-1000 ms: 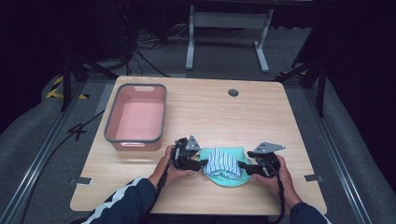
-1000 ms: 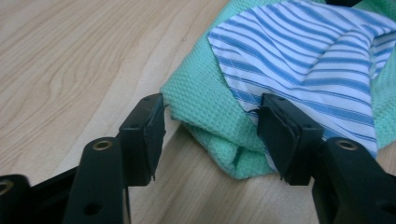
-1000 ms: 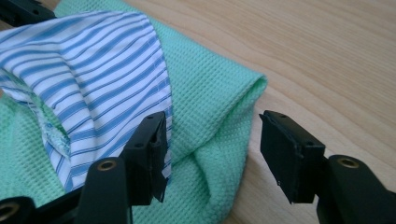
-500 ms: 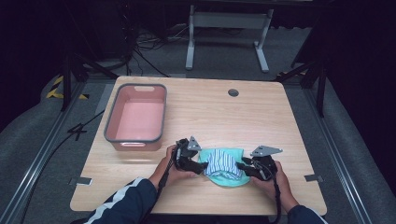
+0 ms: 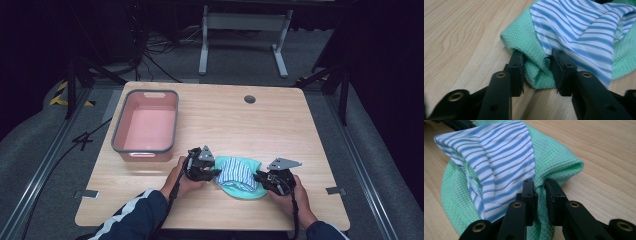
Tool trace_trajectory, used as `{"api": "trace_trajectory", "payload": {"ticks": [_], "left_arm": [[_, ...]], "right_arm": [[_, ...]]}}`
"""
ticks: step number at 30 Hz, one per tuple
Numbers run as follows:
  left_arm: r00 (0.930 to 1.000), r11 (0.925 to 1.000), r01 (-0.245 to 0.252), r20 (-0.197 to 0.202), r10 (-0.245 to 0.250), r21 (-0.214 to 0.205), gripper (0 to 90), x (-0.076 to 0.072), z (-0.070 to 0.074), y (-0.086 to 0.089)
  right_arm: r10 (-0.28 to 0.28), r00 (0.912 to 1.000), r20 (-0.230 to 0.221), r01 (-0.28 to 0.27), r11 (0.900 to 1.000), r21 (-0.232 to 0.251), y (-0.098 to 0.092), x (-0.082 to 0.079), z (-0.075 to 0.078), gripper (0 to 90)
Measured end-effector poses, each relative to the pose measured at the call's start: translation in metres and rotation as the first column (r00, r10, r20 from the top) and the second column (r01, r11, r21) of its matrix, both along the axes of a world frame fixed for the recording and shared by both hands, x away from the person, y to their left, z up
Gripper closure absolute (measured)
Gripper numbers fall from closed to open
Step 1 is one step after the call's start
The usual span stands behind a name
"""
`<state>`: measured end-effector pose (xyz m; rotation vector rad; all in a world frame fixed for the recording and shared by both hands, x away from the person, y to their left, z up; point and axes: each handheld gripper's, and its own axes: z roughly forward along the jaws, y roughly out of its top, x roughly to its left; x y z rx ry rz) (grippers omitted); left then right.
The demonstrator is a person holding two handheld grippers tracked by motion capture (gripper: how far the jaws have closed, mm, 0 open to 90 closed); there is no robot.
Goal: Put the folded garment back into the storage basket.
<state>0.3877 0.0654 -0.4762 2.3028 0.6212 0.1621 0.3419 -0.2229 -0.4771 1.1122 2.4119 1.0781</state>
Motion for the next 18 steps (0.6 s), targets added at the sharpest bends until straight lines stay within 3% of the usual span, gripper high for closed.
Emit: {"api": "trace_trajectory", "payload": {"ticks": [6,18], "left_arm": [[0.9999,0.9999,0.008,-0.010,-0.008,0.008,79.0,-0.0025,0.0017,-0.0038],[0.9997,0.9980,0.017,0.018,-0.018,0.061,82.3,-0.0059,0.0086,-0.0089]], "right_arm": [[-0.005,0.9999,0.010,0.005,0.9999,-0.009,0.0017,-0.0013,0.0001,80.6],[-0.012,0.9986,0.051,0.012,0.9999,0.002,0.0020,-0.0052,0.0075,83.1]]}}
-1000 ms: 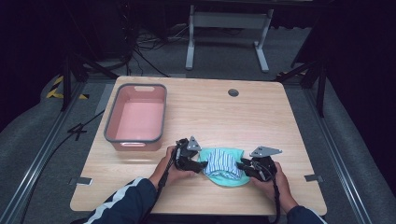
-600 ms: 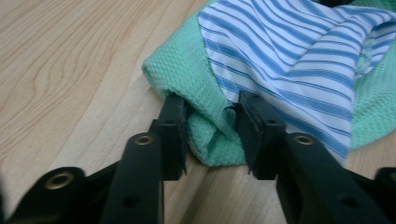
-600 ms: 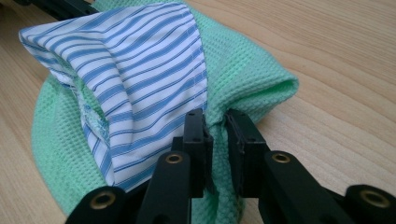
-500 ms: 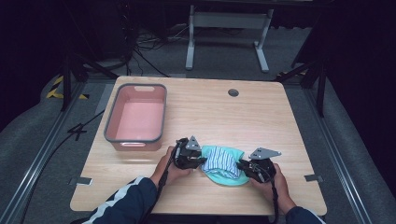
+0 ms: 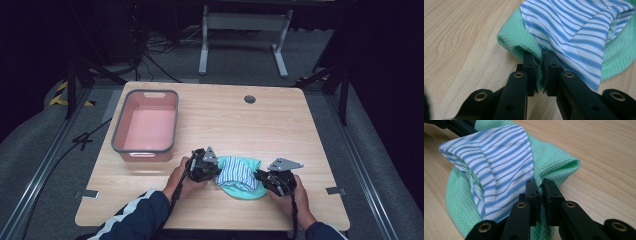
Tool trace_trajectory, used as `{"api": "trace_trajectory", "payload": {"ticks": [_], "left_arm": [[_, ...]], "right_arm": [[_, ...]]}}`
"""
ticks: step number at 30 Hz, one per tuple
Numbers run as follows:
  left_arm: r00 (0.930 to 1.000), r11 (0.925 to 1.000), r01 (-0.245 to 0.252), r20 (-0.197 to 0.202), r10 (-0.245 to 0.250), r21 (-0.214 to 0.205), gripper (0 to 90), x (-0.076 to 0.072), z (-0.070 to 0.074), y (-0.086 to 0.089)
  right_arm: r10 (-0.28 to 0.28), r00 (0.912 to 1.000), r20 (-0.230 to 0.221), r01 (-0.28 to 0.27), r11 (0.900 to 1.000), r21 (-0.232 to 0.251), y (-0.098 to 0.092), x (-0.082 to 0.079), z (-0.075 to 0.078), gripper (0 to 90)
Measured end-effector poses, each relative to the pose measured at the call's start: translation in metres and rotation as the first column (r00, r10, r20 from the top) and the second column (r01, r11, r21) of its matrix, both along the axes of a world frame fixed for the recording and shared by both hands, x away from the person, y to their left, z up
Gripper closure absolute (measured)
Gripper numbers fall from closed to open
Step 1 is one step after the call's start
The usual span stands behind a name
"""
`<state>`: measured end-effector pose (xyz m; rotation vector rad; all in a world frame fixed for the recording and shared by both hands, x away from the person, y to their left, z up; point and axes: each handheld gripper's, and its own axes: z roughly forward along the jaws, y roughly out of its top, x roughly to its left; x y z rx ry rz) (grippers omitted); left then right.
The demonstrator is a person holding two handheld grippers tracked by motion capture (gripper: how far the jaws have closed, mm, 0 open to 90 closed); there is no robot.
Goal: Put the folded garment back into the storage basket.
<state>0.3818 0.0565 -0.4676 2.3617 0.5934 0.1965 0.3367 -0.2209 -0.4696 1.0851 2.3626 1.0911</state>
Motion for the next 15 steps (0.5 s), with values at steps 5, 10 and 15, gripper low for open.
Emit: {"api": "trace_trajectory", "payload": {"ticks": [5,10,15], "left_arm": [[0.9998,0.9999,0.007,0.018,-0.006,-0.015,82.7,-0.001,0.009,0.000],[0.9992,0.9998,-0.005,0.040,0.006,-0.022,82.9,-0.002,0.018,0.002],[0.9987,0.9993,-0.020,0.046,0.021,-0.032,82.8,-0.001,0.024,0.003]], "right_arm": [[0.004,0.9999,0.014,-0.004,1.0000,0.004,0.001,-0.001,0.004,83.2],[0.000,0.9995,0.033,-0.001,0.9999,0.012,0.002,-0.002,0.009,83.2],[-0.002,0.9987,0.051,0.001,0.9999,0.013,0.004,0.000,0.015,83.2]]}}
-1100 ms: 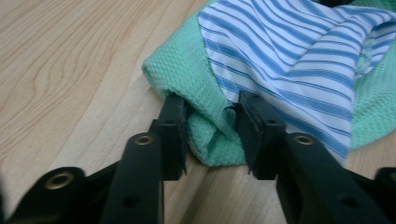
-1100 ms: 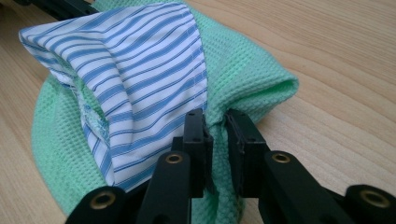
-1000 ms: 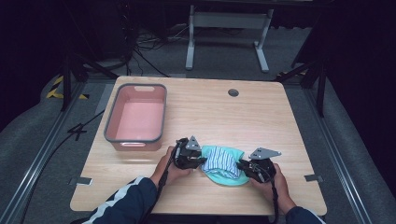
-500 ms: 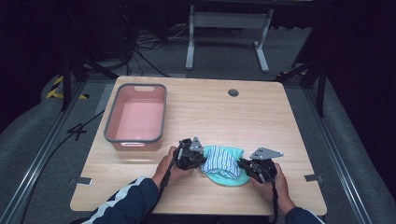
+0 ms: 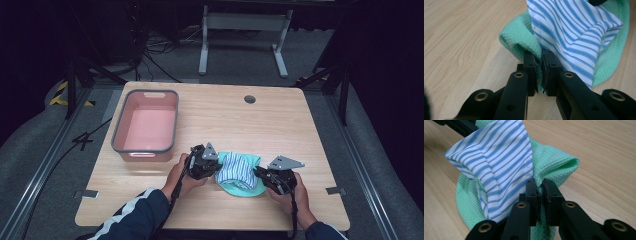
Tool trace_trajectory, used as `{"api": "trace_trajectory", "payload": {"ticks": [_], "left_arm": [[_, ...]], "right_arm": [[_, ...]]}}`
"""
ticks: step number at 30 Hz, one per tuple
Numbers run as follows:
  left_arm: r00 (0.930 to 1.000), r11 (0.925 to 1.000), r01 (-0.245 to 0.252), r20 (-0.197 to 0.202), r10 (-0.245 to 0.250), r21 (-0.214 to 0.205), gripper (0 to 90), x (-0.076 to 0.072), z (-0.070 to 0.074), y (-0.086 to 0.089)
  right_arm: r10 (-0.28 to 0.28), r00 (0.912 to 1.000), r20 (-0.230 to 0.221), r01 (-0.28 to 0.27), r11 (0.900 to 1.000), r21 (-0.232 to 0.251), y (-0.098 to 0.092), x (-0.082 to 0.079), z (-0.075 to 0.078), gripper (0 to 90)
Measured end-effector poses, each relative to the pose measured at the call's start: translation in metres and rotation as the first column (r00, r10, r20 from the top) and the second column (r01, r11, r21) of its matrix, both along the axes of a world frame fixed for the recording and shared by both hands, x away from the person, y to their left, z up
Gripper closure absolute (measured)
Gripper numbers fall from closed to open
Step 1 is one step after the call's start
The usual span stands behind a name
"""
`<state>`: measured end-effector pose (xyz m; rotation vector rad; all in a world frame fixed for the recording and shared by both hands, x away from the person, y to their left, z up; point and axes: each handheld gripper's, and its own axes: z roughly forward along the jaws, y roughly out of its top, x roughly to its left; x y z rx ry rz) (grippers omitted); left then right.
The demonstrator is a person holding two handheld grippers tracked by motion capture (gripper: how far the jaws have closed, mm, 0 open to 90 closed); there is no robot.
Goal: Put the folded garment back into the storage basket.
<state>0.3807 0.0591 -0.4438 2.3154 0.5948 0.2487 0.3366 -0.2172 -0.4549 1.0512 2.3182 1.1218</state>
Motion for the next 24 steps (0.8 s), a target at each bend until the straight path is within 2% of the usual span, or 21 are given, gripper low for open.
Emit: {"api": "trace_trajectory", "payload": {"ticks": [5,7,12,13,17,24], "left_arm": [[0.9997,0.9999,0.011,0.022,-0.011,-0.001,82.8,0.000,0.009,0.003],[0.9992,1.0000,0.004,0.039,-0.004,0.005,82.8,-0.001,0.014,0.004],[0.9986,1.0000,-0.005,0.052,0.005,0.000,82.8,-0.001,0.020,0.006],[0.9981,1.0000,-0.005,0.061,0.005,-0.001,82.9,-0.001,0.025,0.009],[0.9965,1.0000,-0.006,0.083,0.006,-0.008,83.1,-0.002,0.036,0.014],[0.9909,0.9973,-0.044,0.125,0.051,-0.059,83.2,0.000,0.059,0.034]], "right_arm": [[-0.002,0.9999,0.012,0.002,0.9996,0.028,0.000,0.004,0.008,83.2],[0.006,0.9998,0.017,-0.007,0.9996,0.026,0.002,0.005,0.011,83.2],[0.020,0.9989,0.042,-0.021,0.9996,0.018,0.008,0.004,0.021,83.2],[0.027,0.9980,0.057,-0.028,0.9993,0.023,0.010,0.004,0.028,83.2],[0.034,0.9969,0.072,-0.037,0.9986,0.037,0.015,0.006,0.035,83.2],[0.044,0.9929,0.110,-0.054,0.9943,0.091,0.026,0.018,0.060,83.2]]}}
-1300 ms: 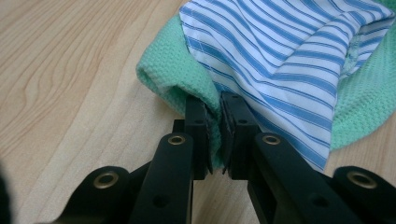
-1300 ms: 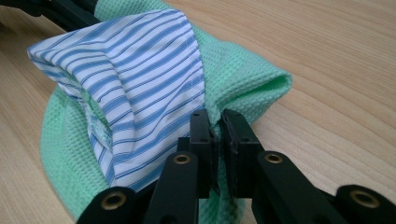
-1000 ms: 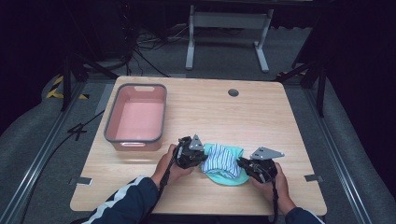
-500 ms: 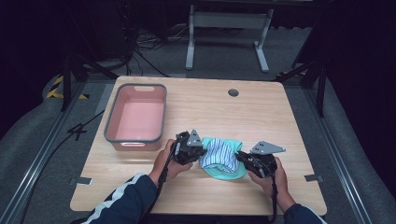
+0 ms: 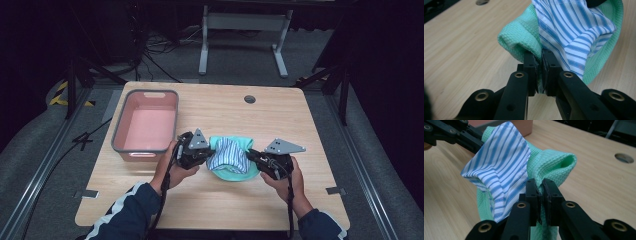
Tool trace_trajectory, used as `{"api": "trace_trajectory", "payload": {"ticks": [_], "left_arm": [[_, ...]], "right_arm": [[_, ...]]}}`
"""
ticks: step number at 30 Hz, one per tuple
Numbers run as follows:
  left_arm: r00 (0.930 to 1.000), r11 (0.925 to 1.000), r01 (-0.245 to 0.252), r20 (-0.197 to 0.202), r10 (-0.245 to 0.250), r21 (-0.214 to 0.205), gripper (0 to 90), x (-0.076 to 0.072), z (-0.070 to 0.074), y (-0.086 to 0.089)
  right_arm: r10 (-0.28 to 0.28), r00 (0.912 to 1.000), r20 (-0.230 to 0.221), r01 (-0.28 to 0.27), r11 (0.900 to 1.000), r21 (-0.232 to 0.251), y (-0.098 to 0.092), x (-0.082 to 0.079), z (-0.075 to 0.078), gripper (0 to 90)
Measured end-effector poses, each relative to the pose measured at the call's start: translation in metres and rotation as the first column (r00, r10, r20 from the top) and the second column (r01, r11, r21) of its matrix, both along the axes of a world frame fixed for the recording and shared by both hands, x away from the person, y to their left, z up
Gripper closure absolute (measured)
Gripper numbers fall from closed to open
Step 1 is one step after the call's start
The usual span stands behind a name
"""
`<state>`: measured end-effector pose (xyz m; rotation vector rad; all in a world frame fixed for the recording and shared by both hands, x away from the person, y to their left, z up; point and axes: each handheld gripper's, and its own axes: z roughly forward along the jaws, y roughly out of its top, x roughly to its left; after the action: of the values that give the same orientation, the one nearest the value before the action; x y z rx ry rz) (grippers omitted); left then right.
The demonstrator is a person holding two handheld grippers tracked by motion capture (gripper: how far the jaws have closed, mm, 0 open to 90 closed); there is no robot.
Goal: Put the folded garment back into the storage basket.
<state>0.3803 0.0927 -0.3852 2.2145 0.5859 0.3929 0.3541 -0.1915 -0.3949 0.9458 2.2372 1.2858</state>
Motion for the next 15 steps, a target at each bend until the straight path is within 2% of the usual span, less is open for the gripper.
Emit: {"api": "trace_trajectory", "payload": {"ticks": [4,9,15], "left_arm": [[0.9988,0.9990,-0.032,0.037,0.034,-0.031,83.2,0.000,0.016,0.014],[0.9954,0.9948,-0.076,0.053,0.080,-0.068,83.2,0.002,0.032,0.035],[0.9887,0.9897,-0.122,0.077,0.128,-0.075,83.2,0.005,0.041,0.052]], "right_arm": [[0.031,0.9992,0.024,-0.030,0.9993,-0.020,0.011,0.009,0.020,83.3],[0.054,0.9968,0.058,-0.053,0.9982,-0.028,0.028,0.020,0.047,83.4],[0.081,0.9936,0.079,-0.078,0.9960,-0.045,0.051,0.028,0.058,83.4]]}}
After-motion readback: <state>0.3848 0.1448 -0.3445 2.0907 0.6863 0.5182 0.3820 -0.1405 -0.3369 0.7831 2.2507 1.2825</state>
